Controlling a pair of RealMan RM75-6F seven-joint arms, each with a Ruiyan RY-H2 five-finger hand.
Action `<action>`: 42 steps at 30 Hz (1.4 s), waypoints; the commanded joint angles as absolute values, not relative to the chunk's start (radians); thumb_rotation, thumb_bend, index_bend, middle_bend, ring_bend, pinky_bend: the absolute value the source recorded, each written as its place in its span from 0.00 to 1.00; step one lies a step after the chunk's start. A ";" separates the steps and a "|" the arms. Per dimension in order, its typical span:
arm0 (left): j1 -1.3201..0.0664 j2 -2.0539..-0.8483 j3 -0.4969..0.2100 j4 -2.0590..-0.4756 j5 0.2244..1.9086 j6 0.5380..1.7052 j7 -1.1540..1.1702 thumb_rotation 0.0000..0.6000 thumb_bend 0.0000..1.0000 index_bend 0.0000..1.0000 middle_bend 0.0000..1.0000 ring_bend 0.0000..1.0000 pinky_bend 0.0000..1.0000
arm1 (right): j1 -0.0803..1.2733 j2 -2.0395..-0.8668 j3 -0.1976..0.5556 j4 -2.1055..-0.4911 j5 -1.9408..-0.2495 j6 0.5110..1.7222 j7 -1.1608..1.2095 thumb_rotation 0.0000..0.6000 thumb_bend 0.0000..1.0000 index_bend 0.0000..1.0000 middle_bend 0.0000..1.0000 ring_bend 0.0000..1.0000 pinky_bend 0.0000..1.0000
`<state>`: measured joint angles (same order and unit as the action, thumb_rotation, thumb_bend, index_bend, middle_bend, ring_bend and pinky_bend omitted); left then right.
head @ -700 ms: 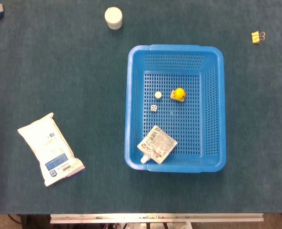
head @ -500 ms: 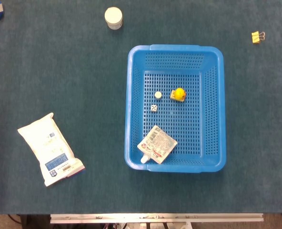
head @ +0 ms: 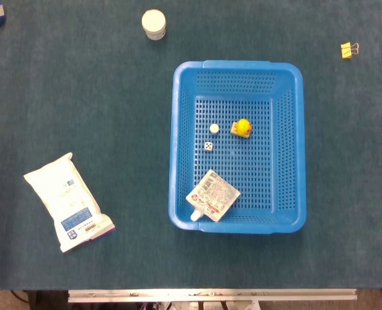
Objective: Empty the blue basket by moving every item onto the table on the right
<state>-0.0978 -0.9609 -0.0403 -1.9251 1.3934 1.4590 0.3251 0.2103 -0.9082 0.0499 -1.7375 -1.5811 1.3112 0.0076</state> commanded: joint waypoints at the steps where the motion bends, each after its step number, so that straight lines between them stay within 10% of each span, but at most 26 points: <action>1: -0.099 -0.976 -0.043 -1.940 1.385 1.464 0.355 1.00 0.30 0.39 0.28 0.26 0.17 | 0.236 -0.905 0.058 -1.720 -1.562 1.276 0.025 0.95 0.44 0.37 0.48 0.33 0.31; 14: -0.108 -0.997 -0.050 -1.959 1.390 1.469 0.376 1.00 0.30 0.39 0.28 0.26 0.17 | 0.400 -0.916 0.134 -1.823 -1.426 1.058 -0.049 1.00 0.12 0.37 0.50 0.38 0.40; 28: -0.087 -0.982 -0.049 -1.955 1.394 1.502 0.349 1.00 0.30 0.39 0.28 0.26 0.17 | 0.685 -1.121 0.218 -1.804 -1.095 0.810 -0.333 1.00 0.23 0.39 0.50 0.38 0.40; 42: -0.064 -0.977 -0.053 -1.968 1.397 1.541 0.342 1.00 0.30 0.39 0.28 0.26 0.17 | 0.942 -1.372 0.140 -1.648 -0.822 0.756 -0.626 1.00 0.23 0.42 0.50 0.38 0.40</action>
<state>-0.0642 -0.9769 -0.0528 -1.9679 1.3976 1.5408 0.3422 0.9235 -1.3417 0.1581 -1.6738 -0.8397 0.7494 -0.5994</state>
